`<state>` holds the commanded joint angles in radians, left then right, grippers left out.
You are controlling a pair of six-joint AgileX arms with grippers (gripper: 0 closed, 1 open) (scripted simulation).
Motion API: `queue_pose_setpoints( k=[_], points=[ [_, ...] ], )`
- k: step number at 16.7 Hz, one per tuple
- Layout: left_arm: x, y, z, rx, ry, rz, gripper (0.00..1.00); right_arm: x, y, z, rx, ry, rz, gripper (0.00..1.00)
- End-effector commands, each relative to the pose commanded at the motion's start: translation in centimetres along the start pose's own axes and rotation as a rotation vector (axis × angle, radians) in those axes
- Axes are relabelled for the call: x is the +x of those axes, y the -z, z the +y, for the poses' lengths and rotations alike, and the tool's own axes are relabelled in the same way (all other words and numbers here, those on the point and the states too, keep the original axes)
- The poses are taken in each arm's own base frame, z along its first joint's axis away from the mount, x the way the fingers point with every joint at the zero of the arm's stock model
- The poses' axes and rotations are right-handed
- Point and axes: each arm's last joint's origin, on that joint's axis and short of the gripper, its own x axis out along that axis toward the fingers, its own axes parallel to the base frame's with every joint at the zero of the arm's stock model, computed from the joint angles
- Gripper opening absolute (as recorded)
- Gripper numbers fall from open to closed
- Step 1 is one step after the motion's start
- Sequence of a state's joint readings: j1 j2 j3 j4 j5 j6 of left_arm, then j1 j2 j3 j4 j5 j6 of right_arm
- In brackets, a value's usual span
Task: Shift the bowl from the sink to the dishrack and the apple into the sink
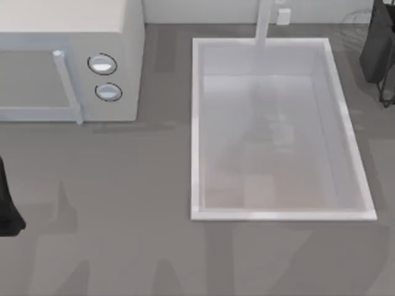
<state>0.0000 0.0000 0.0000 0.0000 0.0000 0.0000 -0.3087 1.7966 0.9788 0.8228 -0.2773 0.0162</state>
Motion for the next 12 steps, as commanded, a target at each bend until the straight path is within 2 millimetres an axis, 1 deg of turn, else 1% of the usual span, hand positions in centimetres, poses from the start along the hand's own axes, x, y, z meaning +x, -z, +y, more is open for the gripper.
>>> queue_pose_setpoints(
  k=[3, 6, 9, 12],
  points=[
    [0.0, 0.0, 0.0, 0.000, 0.000, 0.000, 1.00, -0.9, -0.8, 0.7, 0.001, -0.002, 0.000, 1.00],
    [0.0, 0.0, 0.0, 0.000, 0.000, 0.000, 1.00, -3.4, -2.5, 2.2, 0.001, -0.001, 0.000, 1.00],
    [0.0, 0.0, 0.0, 0.000, 0.000, 0.000, 1.00, -7.6, -4.4, 4.3, -0.001, 0.001, -0.002, 1.00],
    [0.0, 0.0, 0.0, 0.000, 0.000, 0.000, 1.00, -13.1, -5.2, 6.4, -0.008, 0.003, -0.003, 1.00]
  ],
)
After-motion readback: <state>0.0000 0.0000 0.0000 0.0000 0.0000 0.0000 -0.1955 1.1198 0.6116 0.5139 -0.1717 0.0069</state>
